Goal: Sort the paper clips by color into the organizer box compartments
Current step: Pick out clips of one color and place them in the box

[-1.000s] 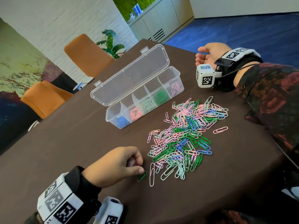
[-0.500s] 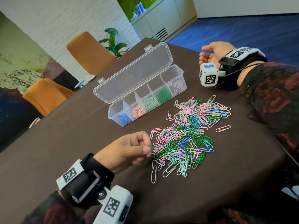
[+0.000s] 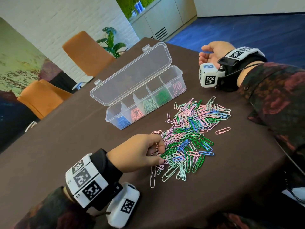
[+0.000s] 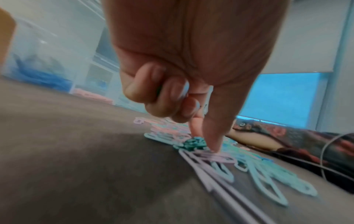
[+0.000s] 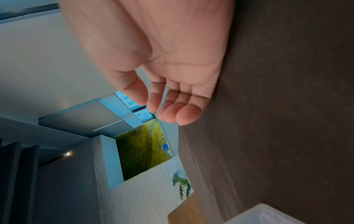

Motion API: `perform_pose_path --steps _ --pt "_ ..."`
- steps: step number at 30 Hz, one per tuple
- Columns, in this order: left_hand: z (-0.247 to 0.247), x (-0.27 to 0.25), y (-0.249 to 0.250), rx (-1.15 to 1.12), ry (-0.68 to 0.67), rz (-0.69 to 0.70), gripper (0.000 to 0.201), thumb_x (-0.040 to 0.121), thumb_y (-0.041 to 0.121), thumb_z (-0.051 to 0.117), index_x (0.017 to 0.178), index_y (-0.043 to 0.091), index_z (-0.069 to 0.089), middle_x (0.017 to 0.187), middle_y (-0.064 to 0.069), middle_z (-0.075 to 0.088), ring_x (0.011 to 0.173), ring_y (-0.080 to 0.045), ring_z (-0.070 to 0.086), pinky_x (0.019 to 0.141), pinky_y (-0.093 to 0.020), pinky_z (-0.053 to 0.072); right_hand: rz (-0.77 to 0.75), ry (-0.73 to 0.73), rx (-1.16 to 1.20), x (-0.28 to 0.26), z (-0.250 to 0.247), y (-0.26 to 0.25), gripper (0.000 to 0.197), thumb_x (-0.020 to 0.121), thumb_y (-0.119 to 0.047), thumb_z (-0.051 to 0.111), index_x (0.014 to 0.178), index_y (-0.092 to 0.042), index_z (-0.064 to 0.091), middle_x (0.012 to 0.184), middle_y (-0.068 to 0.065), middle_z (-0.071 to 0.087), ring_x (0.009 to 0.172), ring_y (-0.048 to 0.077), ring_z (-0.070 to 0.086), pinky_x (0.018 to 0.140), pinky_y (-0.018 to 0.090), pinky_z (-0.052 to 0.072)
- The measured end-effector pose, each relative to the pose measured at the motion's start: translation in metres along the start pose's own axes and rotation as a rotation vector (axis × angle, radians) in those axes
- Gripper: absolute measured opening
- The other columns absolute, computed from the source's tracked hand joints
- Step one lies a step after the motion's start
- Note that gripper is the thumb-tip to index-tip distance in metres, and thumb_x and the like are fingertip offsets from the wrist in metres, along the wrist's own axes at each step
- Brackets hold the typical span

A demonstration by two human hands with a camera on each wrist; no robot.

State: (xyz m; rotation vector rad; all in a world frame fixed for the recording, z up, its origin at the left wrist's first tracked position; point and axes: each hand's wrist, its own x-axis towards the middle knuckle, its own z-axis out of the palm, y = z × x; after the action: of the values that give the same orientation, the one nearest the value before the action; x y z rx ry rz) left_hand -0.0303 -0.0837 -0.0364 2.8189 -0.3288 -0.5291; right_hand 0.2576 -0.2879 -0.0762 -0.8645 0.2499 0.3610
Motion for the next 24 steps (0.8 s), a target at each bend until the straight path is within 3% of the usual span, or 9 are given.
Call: perform_pose_path --steps 4,10,12,15,18,20,24 --pt "0.000 0.005 0.000 0.036 -0.028 -0.025 0.015 0.082 0.021 0.072 0.084 0.020 0.056 0.053 0.020 0.046 0.052 -0.006 0.040 0.053 -0.013 0.029 0.008 -0.001 0.015 -0.002 0.001 0.000 0.014 0.092 -0.015 0.046 0.097 -0.008 0.058 0.076 0.003 0.054 0.056 0.014 0.051 0.052 0.020 0.049" --pt "-0.006 0.008 -0.007 -0.075 -0.035 -0.021 0.012 0.087 0.021 0.067 0.079 0.015 0.060 0.060 0.005 0.044 0.055 -0.006 0.035 0.057 -0.018 0.031 0.019 -0.009 0.031 -0.006 0.001 0.000 0.014 0.093 -0.015 0.046 0.097 -0.008 0.057 0.076 0.003 0.053 0.057 0.014 0.051 0.053 0.020 0.048" --pt "-0.008 0.010 -0.010 -0.255 -0.018 -0.024 0.014 0.085 0.025 0.066 0.079 0.013 0.059 0.065 -0.001 0.046 0.058 -0.006 0.036 0.059 -0.017 0.032 0.015 -0.017 0.040 -0.008 0.001 0.000 0.013 0.093 -0.015 0.045 0.094 -0.009 0.057 0.076 0.003 0.053 0.059 0.014 0.050 0.055 0.022 0.047" --pt "-0.007 0.013 -0.014 -0.594 0.031 -0.094 0.015 0.078 0.025 0.065 0.077 0.013 0.056 0.061 0.004 0.044 0.049 -0.003 0.032 0.047 -0.011 0.029 0.006 -0.020 0.040 -0.009 0.001 0.001 0.014 0.094 -0.015 0.044 0.094 -0.010 0.057 0.077 0.003 0.053 0.061 0.014 0.050 0.056 0.023 0.047" --pt "-0.004 0.015 -0.021 -0.993 0.067 -0.162 0.025 0.064 0.028 0.078 0.070 0.017 0.057 0.056 0.006 0.040 0.045 -0.004 0.029 0.041 -0.013 0.025 0.009 -0.018 0.038 -0.007 0.001 0.000 0.014 0.094 -0.015 0.045 0.095 -0.009 0.057 0.077 0.003 0.053 0.060 0.013 0.051 0.055 0.022 0.048" --pt "-0.002 0.016 -0.024 -1.225 0.054 -0.160 0.035 0.057 0.030 0.087 0.069 0.016 0.058 0.063 0.001 0.044 0.047 -0.006 0.031 0.041 -0.014 0.027 0.023 -0.018 0.029 -0.007 0.001 0.000 0.013 0.093 -0.016 0.047 0.096 -0.008 0.057 0.077 0.003 0.054 0.060 0.013 0.051 0.054 0.021 0.048" --pt "0.000 0.019 -0.024 -1.520 0.042 -0.161 0.034 0.056 0.021 0.089 0.072 0.014 0.060 0.073 -0.005 0.054 0.050 -0.008 0.039 0.042 -0.016 0.032 0.036 -0.017 0.033 -0.007 0.001 -0.001 0.012 0.093 -0.015 0.048 0.092 -0.007 0.056 0.076 0.002 0.053 0.060 0.013 0.050 0.055 0.022 0.048"
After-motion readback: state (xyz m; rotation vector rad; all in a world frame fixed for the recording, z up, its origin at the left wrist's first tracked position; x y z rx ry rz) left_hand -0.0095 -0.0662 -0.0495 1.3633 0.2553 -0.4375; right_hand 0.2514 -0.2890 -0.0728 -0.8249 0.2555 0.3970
